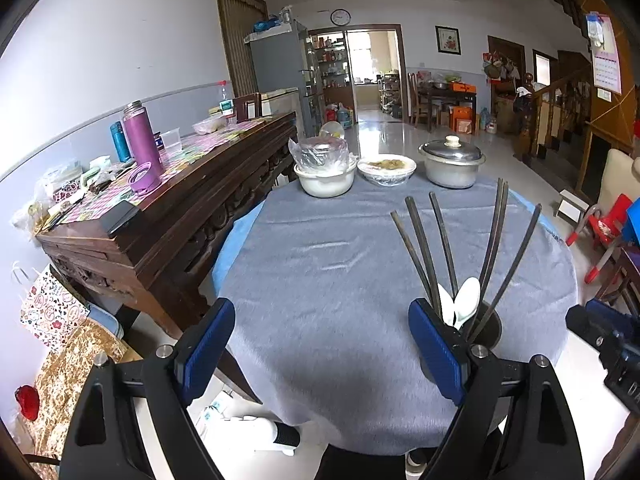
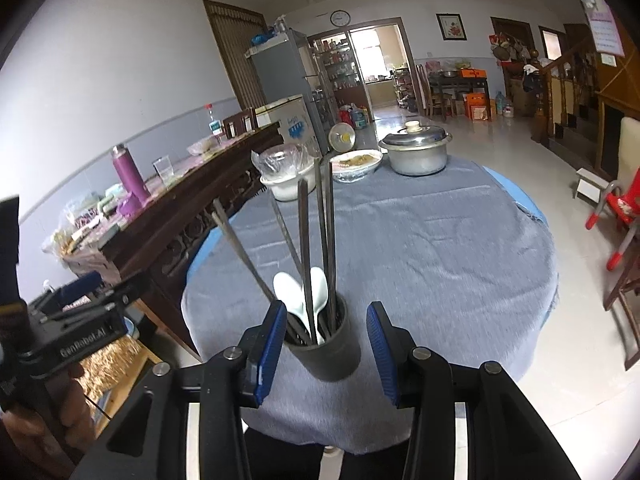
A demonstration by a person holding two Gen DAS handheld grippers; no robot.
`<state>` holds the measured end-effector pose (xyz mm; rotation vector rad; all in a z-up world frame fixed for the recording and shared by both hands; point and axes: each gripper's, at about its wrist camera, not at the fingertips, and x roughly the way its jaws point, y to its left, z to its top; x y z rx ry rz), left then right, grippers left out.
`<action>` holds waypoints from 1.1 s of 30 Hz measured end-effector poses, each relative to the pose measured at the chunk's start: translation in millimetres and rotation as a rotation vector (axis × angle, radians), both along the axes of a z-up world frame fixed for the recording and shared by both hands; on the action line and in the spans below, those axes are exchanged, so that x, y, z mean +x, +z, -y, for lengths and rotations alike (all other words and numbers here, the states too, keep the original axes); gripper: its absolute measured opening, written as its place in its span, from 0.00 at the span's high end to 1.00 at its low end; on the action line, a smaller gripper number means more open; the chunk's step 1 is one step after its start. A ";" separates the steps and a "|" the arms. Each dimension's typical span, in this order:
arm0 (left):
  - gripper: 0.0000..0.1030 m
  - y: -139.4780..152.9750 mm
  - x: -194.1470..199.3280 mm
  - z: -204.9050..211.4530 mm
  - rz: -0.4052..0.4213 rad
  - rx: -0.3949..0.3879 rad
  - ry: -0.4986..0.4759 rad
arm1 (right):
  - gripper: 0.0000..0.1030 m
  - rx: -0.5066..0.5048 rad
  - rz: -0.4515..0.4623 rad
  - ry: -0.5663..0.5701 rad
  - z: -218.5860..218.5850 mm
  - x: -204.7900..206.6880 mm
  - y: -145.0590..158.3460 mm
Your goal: Organize utensils
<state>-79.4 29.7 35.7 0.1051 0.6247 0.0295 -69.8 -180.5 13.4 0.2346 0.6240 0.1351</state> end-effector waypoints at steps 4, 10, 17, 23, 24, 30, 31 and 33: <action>0.14 -2.8 -7.0 -1.3 -0.009 0.003 0.005 | 0.50 -0.019 -0.002 -0.014 -3.8 -10.7 -5.2; 0.14 -7.7 -15.2 -4.5 -0.024 -0.003 0.015 | 0.50 -0.066 0.012 -0.056 -7.1 -22.5 -6.3; 0.14 -12.4 -25.8 -9.2 -0.032 -0.004 0.026 | 0.49 -0.081 0.033 -0.082 -9.7 -30.0 -1.7; 0.14 -10.1 -32.4 -15.7 -0.021 -0.010 0.040 | 0.49 -0.077 0.049 -0.085 -11.9 -37.8 2.6; 0.14 -9.2 -33.6 -16.3 -0.017 -0.010 0.041 | 0.48 -0.077 0.051 -0.085 -12.6 -38.5 3.3; 0.14 -5.2 -40.3 -19.2 0.000 -0.018 0.041 | 0.48 -0.085 0.065 -0.081 -19.2 -43.2 7.1; 0.14 -4.7 -40.9 -19.6 0.001 -0.020 0.040 | 0.48 -0.086 0.066 -0.081 -19.8 -43.7 7.6; 0.14 -4.6 -41.6 -20.1 0.001 -0.022 0.041 | 0.48 -0.085 0.066 -0.082 -19.7 -43.3 8.0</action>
